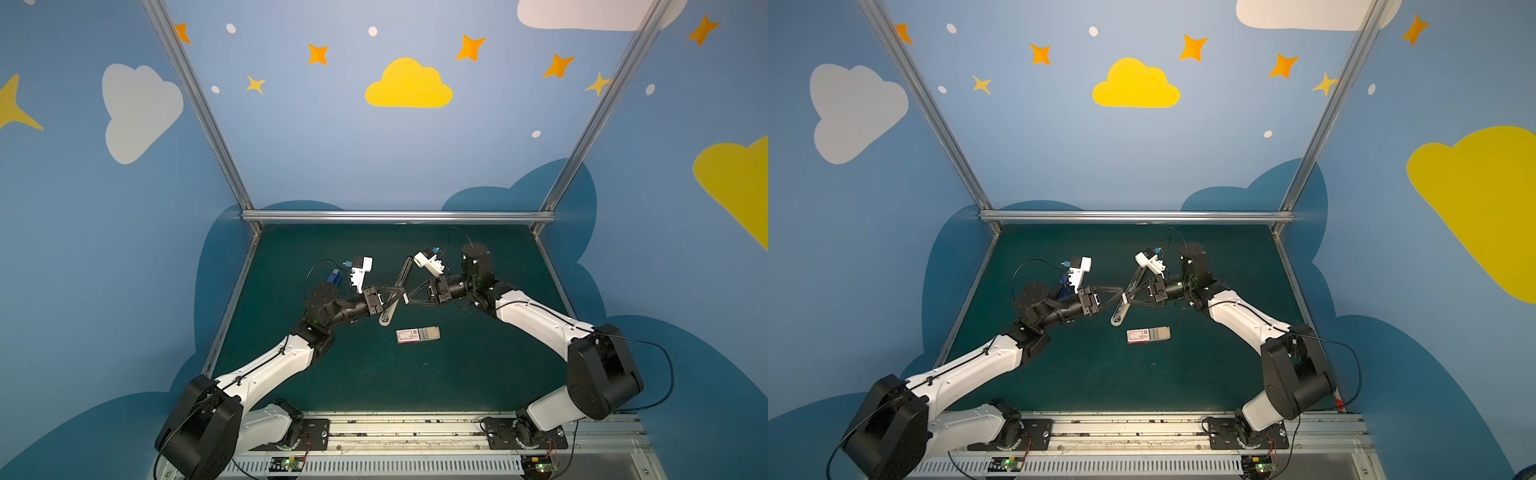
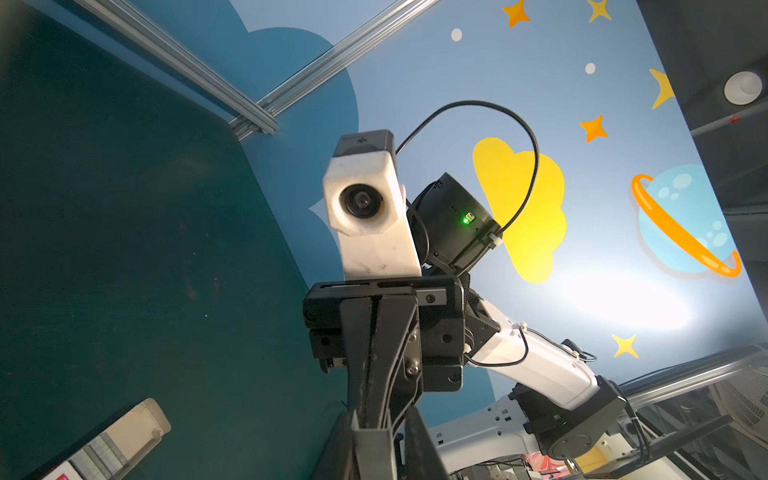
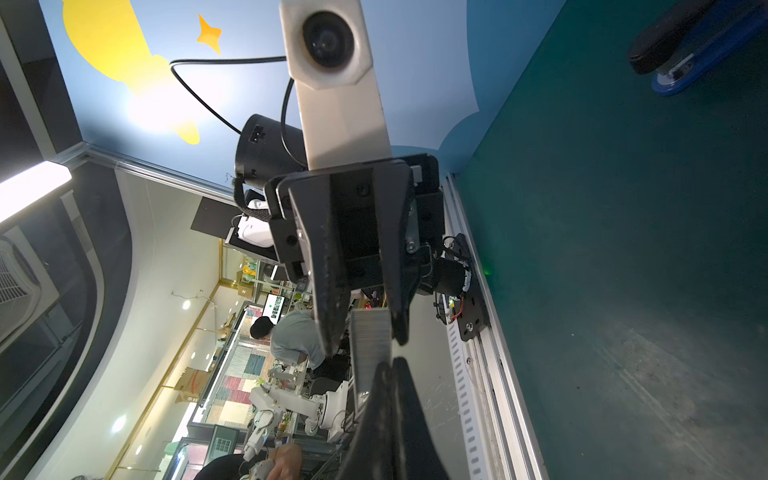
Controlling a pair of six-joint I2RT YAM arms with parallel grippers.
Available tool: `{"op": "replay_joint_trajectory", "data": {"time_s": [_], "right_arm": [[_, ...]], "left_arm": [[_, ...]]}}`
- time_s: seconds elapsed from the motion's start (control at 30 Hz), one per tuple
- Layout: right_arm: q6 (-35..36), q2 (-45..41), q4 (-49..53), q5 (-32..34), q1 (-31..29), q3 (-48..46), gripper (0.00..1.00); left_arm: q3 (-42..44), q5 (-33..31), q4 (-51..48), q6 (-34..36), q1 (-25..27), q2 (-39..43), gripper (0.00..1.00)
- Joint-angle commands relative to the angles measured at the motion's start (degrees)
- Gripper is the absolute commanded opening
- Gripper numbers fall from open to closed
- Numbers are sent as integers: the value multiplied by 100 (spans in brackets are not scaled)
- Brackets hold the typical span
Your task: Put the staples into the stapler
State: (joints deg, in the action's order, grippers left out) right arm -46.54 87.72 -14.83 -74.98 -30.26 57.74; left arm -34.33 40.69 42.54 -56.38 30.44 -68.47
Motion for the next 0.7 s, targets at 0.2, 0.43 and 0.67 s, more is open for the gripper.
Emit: {"op": "replay_joint_trajectory", "data": {"time_s": [0.2,0.43,0.67], "right_arm": [[-30,48,-85,-70,-24,-96,0],[136,-92,233,44,162,-113,20],[627,-311,1071,450,531,-157,28]], "left_arm": [[-214,41,28,115,41,53,11],[-232,-145,-414,321,28,182,11],[-204,-455,-1180,556,-80,383,12]]}}
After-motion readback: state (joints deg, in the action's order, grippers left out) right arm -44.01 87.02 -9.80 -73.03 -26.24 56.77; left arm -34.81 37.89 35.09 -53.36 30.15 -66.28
